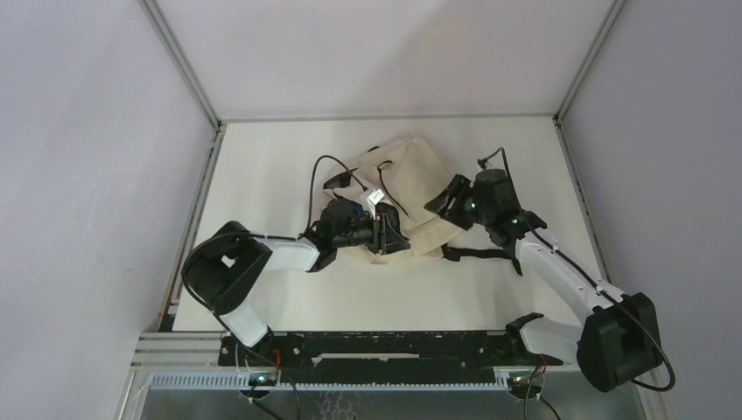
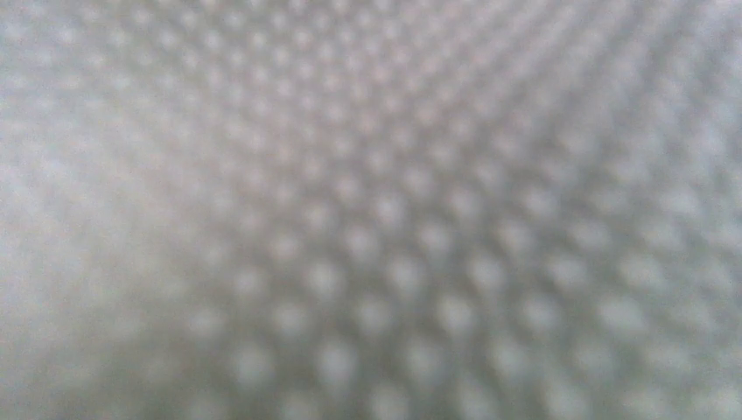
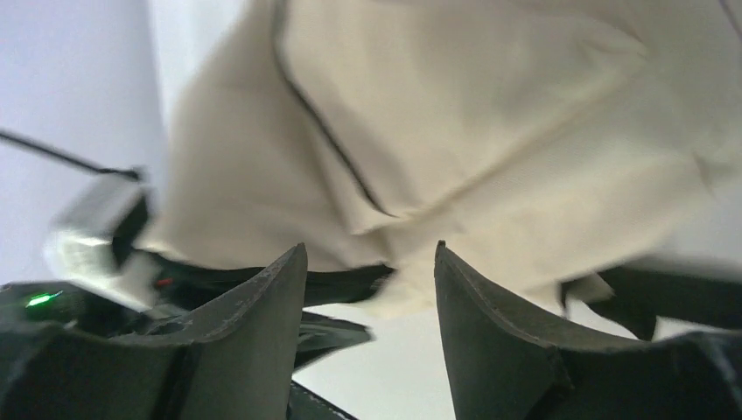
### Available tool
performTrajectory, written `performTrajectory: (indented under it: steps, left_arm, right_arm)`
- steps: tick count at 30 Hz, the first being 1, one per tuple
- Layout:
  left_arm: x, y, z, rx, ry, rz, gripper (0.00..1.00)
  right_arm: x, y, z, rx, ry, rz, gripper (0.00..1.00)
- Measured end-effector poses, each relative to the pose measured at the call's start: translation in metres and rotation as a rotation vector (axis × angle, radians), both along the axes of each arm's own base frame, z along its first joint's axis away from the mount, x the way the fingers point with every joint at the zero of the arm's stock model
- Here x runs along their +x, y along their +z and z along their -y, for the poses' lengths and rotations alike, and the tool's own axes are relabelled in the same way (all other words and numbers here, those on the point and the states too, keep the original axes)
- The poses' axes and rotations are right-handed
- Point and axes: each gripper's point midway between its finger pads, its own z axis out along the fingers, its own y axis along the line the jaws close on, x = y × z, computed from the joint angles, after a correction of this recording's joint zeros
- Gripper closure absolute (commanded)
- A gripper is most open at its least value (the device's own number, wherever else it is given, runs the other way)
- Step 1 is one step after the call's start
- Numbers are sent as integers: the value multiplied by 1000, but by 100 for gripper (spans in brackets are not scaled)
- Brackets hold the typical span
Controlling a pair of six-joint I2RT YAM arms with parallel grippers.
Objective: Pack the student bag
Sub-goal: Zip the student bag at the center of the board.
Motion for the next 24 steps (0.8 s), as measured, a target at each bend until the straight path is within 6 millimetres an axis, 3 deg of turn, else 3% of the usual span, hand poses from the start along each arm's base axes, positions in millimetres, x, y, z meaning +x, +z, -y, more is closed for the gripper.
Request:
performTrajectory:
  steps: [4, 7, 10, 15, 22, 24]
  left_arm:
    - [-1, 1, 1, -9, -2, -27, 66]
    - [0, -2, 1, -11, 5, -55, 71]
    - [2, -2, -1, -15, 17, -71, 74]
    - [7, -3, -5, -22, 46, -91, 80]
    - [10, -4, -14, -55, 85, -124, 81]
    - [10, -1, -16, -80, 93, -133, 88]
  right_arm:
    - [-20, -58, 19, -26, -80, -172, 38]
    - [-36, -88, 23, -20, -113, -279, 46]
    - [-42, -100, 22, -2, -129, -331, 51]
    - [-33, -106, 8, 51, -129, -352, 48]
    - [-27, -125, -8, 85, -119, -403, 50]
    - [-26, -127, -10, 88, -118, -405, 52]
